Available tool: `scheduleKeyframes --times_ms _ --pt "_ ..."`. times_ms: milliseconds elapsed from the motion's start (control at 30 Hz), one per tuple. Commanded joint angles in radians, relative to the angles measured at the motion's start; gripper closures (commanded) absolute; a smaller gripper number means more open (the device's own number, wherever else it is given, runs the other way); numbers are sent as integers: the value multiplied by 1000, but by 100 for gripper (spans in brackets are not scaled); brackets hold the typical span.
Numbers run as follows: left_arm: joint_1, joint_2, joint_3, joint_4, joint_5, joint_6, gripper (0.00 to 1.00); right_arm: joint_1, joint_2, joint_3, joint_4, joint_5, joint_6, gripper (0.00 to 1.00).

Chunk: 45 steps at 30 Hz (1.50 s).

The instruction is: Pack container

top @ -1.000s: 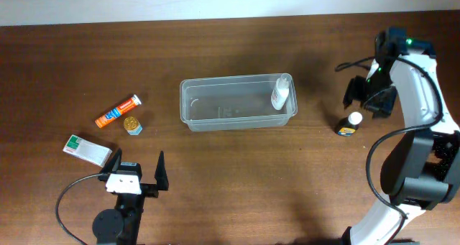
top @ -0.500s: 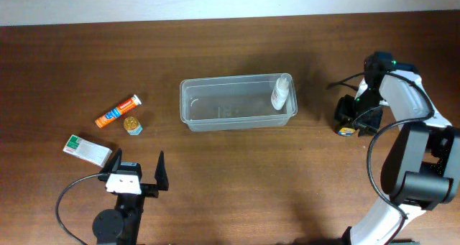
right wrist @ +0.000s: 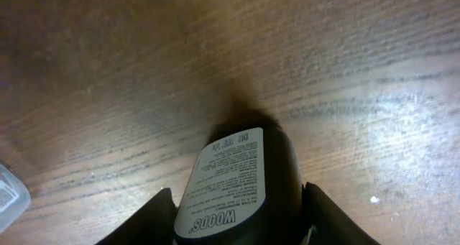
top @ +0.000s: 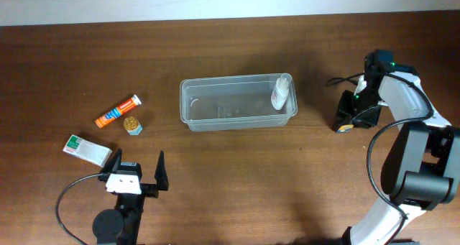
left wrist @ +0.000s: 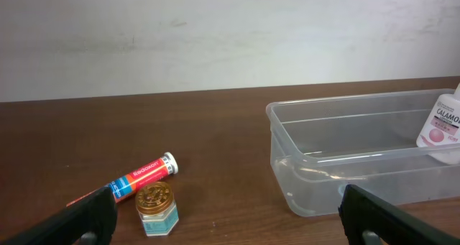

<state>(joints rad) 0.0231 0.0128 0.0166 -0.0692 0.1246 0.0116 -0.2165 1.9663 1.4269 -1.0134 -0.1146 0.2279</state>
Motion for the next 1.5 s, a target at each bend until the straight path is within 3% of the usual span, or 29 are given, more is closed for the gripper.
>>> scheduleKeyframes --times_ms 0,400,900,967,1200,1467 --pt "6 -6 -8 2 14 19 1 -8 -18 -4 20 22 -14 57" --pt "6 -6 -8 2 14 19 1 -6 -18 -4 84 74 -68 59" --pt "6 -6 -8 2 14 19 1 -6 -18 -3 115 27 -253 59" --pt "6 -6 -8 2 14 19 1 -6 -18 -1 96 38 -213 55" --pt "6 -6 -8 2 14 19 1 -8 -18 -1 23 51 42 55" --pt "6 -6 -8 2 14 19 1 -8 -18 -1 22 47 87 60"
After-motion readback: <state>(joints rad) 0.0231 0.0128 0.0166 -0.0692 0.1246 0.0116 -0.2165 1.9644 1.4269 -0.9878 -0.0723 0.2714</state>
